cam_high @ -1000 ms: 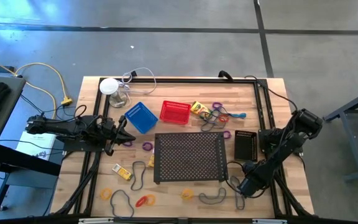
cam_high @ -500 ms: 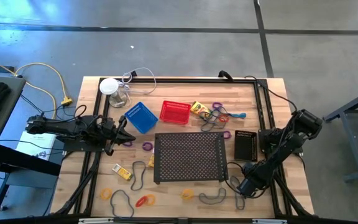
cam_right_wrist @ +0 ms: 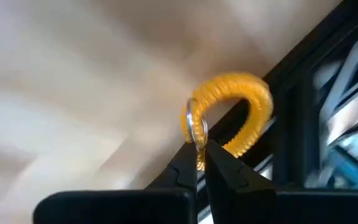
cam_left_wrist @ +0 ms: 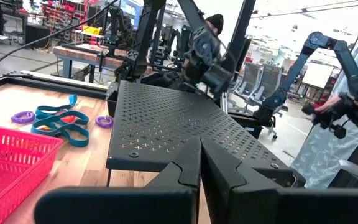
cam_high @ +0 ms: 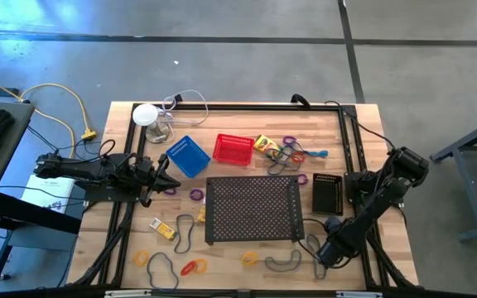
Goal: Pick & Place Office Desk Supplies
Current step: Put the yellow spring keychain into the black bin
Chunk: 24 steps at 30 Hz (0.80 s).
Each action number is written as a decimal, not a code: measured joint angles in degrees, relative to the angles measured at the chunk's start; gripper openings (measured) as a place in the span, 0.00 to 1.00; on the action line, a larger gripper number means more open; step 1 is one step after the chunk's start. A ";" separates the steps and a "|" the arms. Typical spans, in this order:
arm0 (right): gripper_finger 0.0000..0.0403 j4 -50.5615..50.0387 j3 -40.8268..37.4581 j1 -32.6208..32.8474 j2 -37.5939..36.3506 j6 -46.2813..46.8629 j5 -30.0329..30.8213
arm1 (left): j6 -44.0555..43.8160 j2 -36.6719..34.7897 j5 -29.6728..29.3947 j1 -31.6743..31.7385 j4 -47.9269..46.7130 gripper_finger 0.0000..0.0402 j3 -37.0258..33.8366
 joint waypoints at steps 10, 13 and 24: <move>0.01 -22.48 16.25 -0.11 -1.21 0.68 14.10 | 0.02 0.01 0.00 0.00 0.00 0.00 0.00; 0.01 -26.02 17.87 -1.20 -1.36 1.52 23.87 | 0.02 0.00 0.00 0.00 0.00 0.00 0.00; 0.01 -25.75 13.40 -12.17 -2.02 -2.59 35.91 | 0.04 0.00 0.00 0.00 0.00 0.00 0.00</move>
